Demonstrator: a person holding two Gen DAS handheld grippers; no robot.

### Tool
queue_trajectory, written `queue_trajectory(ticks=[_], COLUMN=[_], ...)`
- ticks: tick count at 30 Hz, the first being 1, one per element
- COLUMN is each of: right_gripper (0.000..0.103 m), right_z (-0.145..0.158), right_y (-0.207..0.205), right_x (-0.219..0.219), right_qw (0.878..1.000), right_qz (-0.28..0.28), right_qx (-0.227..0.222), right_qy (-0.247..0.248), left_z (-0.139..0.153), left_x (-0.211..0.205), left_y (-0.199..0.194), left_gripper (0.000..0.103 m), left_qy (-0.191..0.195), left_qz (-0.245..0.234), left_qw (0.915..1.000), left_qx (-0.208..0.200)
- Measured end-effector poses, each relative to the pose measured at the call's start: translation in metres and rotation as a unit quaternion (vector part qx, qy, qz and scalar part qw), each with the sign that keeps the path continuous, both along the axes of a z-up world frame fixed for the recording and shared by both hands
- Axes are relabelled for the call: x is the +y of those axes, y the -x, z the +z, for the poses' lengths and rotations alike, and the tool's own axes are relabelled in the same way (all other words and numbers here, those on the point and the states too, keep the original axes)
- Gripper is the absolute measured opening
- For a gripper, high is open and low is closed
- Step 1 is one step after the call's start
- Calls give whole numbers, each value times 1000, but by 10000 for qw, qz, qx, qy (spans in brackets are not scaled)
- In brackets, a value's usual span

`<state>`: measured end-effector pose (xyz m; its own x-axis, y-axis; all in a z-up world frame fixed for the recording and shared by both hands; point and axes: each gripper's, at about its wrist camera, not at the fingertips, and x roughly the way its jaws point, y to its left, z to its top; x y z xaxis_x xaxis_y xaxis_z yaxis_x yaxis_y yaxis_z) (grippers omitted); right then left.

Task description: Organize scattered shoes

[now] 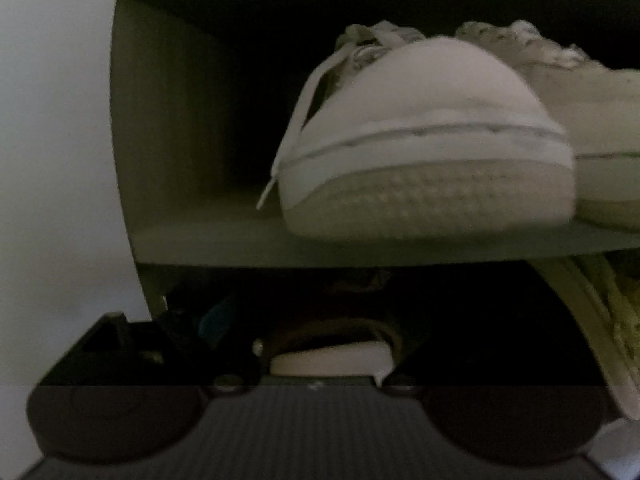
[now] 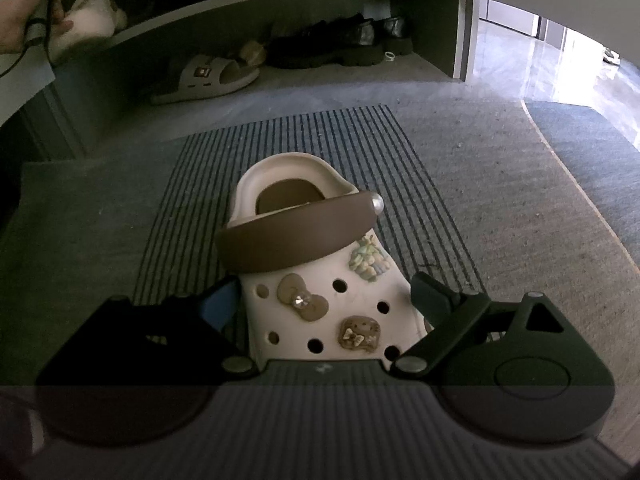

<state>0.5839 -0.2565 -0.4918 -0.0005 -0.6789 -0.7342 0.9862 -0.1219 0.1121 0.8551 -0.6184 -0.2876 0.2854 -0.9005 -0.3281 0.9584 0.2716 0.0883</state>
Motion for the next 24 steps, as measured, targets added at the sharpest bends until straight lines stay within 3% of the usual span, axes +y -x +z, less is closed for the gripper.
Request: queue_trajectory(ticks=[3,6,10,13,19,24], right_gripper=[95,95,95,95,95,95], right_z=[-1,-1,-1,-1,-1,-1], right_y=[0,-1,-4,-4,-5,-4], right_x=[0,0,0,0,0,0], right_qw=[10000,10000,10000,9999,9999,9999], right_qz=[-24,-47,-61,-57,-49,-27], right_qx=[11,50,78,85,114,123], right_qy=[11,10,8,7,-9,-9], left_z=[-4,-10,-27,-27,-44,-47], left_x=[13,38,72,88,93,77], left_y=[13,24,7,-12,-28,-23], left_gripper=[90,96,98,101,101,98], left_qy=[78,-79,-546,-1015,-1482,-1663], left_qz=[-179,-401,-440,-340,-509,-597], left_qw=[9998,9992,9975,9940,9856,9823], left_qx=[-25,0,-40,243,637,615])
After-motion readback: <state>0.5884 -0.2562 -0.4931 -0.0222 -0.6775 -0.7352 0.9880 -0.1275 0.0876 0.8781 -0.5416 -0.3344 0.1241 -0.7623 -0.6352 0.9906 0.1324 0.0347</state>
